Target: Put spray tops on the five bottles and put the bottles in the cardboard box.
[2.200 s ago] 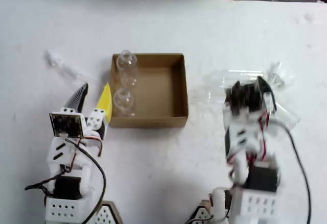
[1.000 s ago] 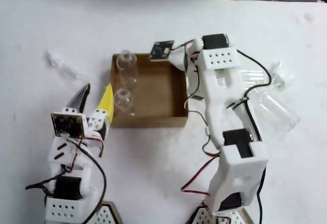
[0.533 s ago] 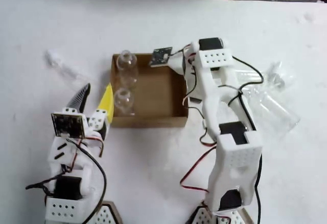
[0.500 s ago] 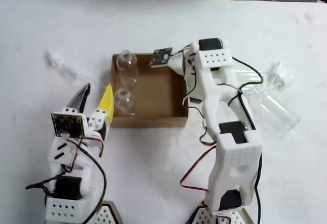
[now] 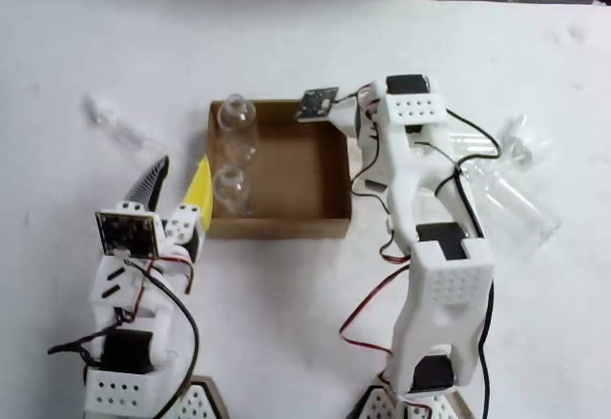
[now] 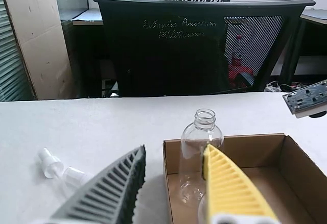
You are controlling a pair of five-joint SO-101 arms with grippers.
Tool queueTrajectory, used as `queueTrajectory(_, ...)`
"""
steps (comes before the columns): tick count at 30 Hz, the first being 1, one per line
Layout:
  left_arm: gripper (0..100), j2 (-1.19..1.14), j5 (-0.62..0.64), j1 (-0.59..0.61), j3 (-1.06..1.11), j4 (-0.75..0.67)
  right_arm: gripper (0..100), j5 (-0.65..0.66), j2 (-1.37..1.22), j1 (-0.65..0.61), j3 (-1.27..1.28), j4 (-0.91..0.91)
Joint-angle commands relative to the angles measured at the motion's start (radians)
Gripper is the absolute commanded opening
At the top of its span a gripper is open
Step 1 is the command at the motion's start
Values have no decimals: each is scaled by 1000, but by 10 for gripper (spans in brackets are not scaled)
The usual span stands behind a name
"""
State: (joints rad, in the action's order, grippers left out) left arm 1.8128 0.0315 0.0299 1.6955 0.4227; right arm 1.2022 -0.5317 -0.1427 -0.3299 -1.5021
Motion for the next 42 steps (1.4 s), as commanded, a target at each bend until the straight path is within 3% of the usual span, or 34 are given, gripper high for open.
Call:
queueTrajectory(1, 176, 8, -12, -13, -3, 2, 188, 37, -16, 16, -38, 19)
queueTrajectory(23, 176, 8, -12, -13, -3, 2, 186, 40, -38, 18, -40, 42)
queueTrajectory(31, 176, 8, -12, -13, -3, 3, 15, 34, -31, 13, -69, 64)
queueTrajectory(39, 176, 8, -12, -13, -3, 3, 15, 32, -30, 13, -166, -1)
queueTrajectory(42, 176, 8, -12, -13, -3, 3, 15, -31, -30, 8, -270, -74)
